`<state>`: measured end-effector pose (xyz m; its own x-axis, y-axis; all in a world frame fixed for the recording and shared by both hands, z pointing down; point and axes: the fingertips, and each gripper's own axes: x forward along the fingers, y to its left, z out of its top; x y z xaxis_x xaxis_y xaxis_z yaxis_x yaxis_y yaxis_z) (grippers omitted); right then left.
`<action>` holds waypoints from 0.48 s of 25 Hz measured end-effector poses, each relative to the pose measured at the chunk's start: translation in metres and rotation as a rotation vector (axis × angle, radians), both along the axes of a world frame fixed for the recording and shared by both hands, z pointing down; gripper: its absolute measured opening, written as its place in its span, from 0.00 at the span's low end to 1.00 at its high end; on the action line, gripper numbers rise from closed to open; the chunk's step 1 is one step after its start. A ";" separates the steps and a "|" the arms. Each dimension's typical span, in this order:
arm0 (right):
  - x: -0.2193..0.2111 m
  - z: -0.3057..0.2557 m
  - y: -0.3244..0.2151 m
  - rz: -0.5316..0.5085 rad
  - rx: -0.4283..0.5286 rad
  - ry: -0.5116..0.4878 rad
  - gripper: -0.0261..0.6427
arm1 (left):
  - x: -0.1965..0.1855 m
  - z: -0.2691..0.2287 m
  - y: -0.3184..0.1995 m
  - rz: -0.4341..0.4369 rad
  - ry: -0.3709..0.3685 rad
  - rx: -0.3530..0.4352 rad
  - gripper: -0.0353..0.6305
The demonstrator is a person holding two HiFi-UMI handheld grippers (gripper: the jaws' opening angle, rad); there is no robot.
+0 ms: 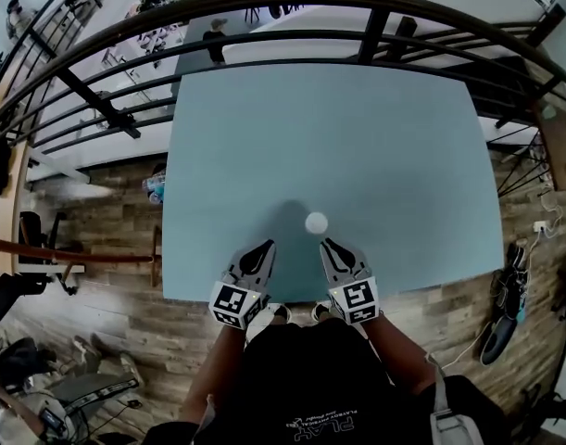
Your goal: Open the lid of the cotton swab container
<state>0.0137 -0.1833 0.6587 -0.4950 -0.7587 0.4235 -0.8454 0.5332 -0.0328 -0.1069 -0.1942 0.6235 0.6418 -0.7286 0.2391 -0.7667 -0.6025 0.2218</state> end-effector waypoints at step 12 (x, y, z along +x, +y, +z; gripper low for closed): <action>0.005 0.062 -0.012 0.030 -0.114 0.032 0.39 | -0.002 0.030 0.002 -0.025 -0.041 -0.059 0.07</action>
